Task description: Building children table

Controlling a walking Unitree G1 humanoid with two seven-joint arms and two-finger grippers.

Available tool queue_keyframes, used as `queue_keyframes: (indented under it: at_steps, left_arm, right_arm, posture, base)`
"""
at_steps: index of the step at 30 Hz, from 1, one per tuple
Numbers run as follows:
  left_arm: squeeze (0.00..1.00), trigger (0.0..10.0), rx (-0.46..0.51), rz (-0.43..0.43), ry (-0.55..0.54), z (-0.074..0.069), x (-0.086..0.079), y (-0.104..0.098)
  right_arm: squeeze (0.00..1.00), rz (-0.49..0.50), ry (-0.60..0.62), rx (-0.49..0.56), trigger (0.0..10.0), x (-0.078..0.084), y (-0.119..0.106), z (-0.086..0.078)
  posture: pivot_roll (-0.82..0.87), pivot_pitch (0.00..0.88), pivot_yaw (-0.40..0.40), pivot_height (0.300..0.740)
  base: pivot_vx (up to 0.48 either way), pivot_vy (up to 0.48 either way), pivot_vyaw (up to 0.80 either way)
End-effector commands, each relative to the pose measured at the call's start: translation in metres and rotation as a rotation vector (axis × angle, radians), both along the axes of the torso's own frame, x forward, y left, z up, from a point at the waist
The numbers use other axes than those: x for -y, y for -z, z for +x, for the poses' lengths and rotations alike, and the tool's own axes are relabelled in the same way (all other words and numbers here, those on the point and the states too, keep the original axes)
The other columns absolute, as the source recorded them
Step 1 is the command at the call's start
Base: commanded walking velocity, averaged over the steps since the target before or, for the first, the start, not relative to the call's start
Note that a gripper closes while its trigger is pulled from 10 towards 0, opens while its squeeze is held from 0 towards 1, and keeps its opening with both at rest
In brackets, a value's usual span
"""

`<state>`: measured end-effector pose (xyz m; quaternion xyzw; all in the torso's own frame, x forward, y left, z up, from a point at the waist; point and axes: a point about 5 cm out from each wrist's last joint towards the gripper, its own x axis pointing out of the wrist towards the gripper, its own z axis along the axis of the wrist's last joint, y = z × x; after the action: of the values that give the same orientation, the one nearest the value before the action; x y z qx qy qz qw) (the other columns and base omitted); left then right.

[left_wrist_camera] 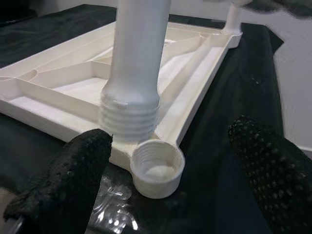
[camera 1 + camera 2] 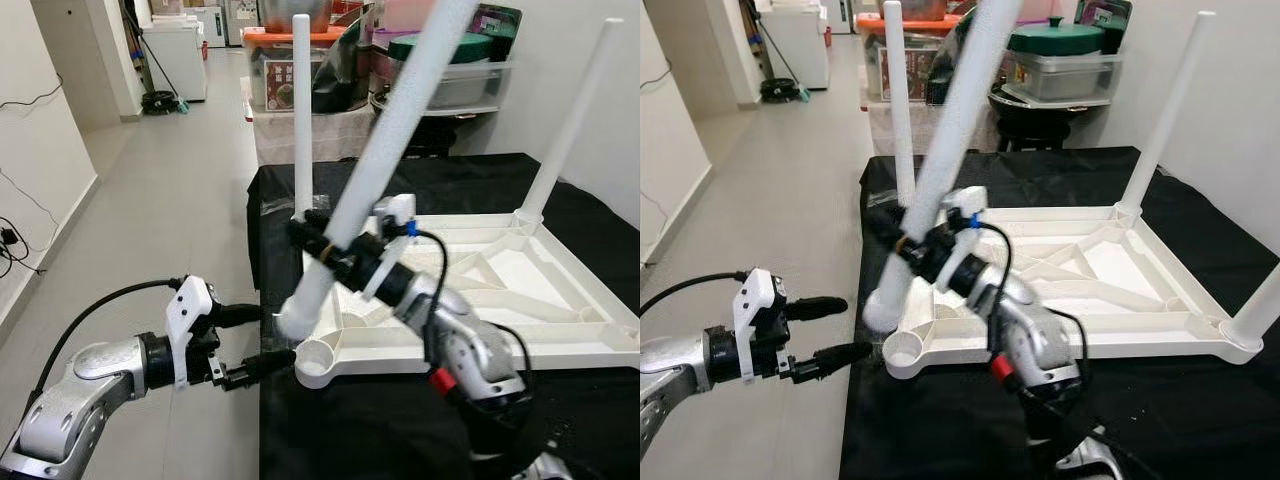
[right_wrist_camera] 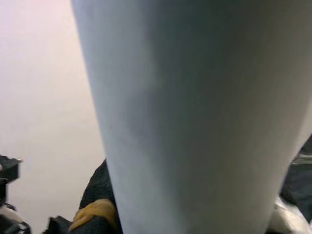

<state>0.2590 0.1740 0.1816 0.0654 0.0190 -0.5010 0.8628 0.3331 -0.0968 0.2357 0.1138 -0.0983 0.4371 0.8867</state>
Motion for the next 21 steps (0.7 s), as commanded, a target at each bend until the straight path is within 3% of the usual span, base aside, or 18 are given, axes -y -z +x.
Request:
queue_keyframes:
  at_steps: [1, 2, 6, 7, 8, 9, 10, 11, 13, 16, 18, 21]
  left_arm:
    - [1.00, 10.0, -0.007, 0.046, -0.099, 0.000, -0.014, 0.010]
    - [1.00, 10.0, -0.007, 0.046, -0.099, 0.000, -0.014, 0.010]
    - [1.00, 10.0, 0.030, 0.069, -0.274, 0.009, -0.031, 0.017]
    - [0.27, 10.0, 0.043, 0.040, -0.366, 0.013, -0.039, 0.015]
    - [0.27, 10.0, 0.048, 0.017, -0.426, 0.016, -0.043, 0.013]
    - [0.00, 10.0, 0.042, 0.032, -0.533, 0.015, -0.052, 0.021]
    - [0.00, 10.0, 0.042, 0.032, -0.533, 0.015, -0.052, 0.021]
    - [0.00, 10.0, 0.036, 0.051, -0.599, 0.014, -0.058, 0.027]
    - [0.00, 10.0, -0.002, 0.042, -0.633, 0.003, -0.056, 0.042]
    - [0.00, 10.0, -0.021, -0.027, -0.620, -0.006, -0.046, 0.043]
    - [0.00, 10.0, -0.022, -0.121, -0.615, -0.009, -0.038, 0.037]
    - [0.00, 10.0, -0.019, -0.156, -0.590, -0.007, -0.032, 0.033]
  right_arm:
    - [0.00, -0.014, 0.076, 0.077, 0.0, 0.022, -0.015, 0.007]
    - [0.00, -0.014, 0.076, 0.077, 0.0, 0.022, -0.015, 0.007]
    - [0.00, -0.048, 0.104, 0.098, 0.0, 0.035, -0.015, 0.011]
    - [0.00, -0.067, 0.106, 0.107, 0.0, 0.037, -0.013, 0.011]
    - [0.00, -0.079, 0.106, 0.113, 0.0, 0.038, -0.011, 0.011]
    - [0.00, -0.110, 0.096, 0.121, 0.0, 0.035, -0.006, 0.009]
    - [0.00, -0.110, 0.096, 0.121, 0.0, 0.035, -0.006, 0.009]
    - [0.00, -0.129, 0.088, 0.126, 0.0, 0.033, -0.002, 0.007]
    - [0.00, -0.138, 0.067, 0.122, 0.0, 0.028, 0.004, 0.004]
    - [0.00, -0.130, 0.030, 0.108, 0.0, 0.021, 0.010, 0.000]
    - [0.00, -0.127, -0.017, 0.093, 0.0, 0.014, 0.016, -0.005]
    - [0.00, -0.125, -0.056, 0.084, 0.0, 0.008, 0.022, -0.009]
  posture:
    - [0.08, 0.000, -0.010, 0.740]
    - [0.08, 0.000, -0.010, 0.740]
    - [0.08, 0.000, -0.012, 0.740]
    - [0.08, 0.000, -0.009, 0.740]
    - [0.08, 0.000, -0.009, 0.740]
    - [0.08, 0.000, -0.007, 0.740]
    - [0.08, 0.000, -0.007, 0.740]
    - [0.08, 0.000, -0.007, 0.740]
    - [0.08, 0.000, -0.008, 0.740]
    - [0.09, 0.000, -0.015, 0.740]
    - [0.09, 0.000, -0.020, 0.740]
    - [0.10, 0.000, -0.023, 0.740]
  base:
    - [0.000, 0.000, 0.00]
    - [0.000, 0.000, 0.00]
    - [0.000, 0.000, 0.00]
    - [0.000, 0.000, 0.00]
    - [0.000, 0.000, 0.00]
    - [0.000, 0.000, 0.00]
    - [0.000, 0.000, 0.00]
    - [0.000, 0.000, 0.00]
    - [0.000, 0.000, 0.00]
    - [0.000, 0.000, 0.00]
    - [0.000, 0.000, 0.00]
    - [0.000, 0.000, 0.00]
